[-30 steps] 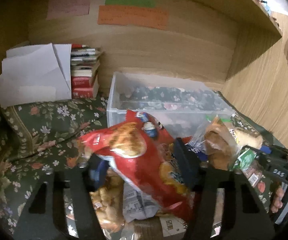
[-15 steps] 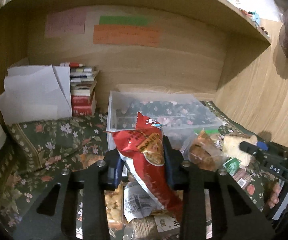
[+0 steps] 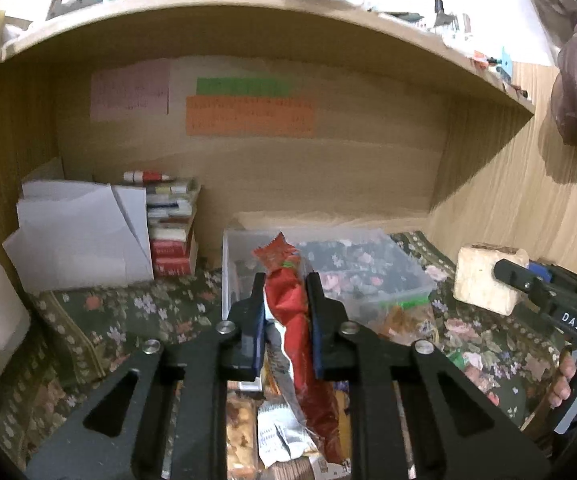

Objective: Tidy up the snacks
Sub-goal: 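Carry both snacks into the clear plastic box and open both tools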

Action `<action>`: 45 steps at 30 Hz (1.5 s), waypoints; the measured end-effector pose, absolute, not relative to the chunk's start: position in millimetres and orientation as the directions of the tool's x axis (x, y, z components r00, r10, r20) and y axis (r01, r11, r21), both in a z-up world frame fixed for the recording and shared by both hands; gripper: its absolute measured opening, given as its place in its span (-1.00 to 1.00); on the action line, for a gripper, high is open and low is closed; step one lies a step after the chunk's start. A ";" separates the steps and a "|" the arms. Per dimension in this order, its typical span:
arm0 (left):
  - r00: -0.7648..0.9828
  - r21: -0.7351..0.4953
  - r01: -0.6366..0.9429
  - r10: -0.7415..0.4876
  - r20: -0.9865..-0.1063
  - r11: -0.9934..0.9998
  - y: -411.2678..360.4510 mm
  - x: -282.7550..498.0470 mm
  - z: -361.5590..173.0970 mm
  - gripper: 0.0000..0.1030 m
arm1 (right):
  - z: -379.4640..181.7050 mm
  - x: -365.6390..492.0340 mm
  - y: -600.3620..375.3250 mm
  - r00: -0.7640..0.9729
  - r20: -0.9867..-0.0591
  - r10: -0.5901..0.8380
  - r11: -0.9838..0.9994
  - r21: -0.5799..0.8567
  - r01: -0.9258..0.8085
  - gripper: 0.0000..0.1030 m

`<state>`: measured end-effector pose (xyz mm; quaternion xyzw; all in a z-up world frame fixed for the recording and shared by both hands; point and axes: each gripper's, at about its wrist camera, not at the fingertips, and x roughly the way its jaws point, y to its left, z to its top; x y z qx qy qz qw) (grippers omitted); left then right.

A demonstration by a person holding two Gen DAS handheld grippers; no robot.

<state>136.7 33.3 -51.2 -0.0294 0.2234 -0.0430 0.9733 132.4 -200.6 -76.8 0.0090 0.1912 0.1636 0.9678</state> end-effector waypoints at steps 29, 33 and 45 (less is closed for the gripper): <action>0.861 -0.061 0.070 -0.091 -0.501 0.996 17.7 273.3 -57.7 -0.66 | -80.6 241.7 -131.2 0.810 -0.492 0.320 0.924 -0.028 -0.382 -0.34; 0.837 -0.085 0.102 -0.132 -0.532 0.991 14.8 285.3 -68.0 -0.65 | -87.5 254.9 -127.4 0.780 -0.529 0.334 0.916 -0.012 -0.401 -0.34; 0.838 -0.059 0.036 -0.062 -0.542 0.998 34.0 268.3 -69.3 0.19 | -70.0 232.8 -140.6 0.823 -0.477 0.309 0.929 -0.033 -0.368 0.11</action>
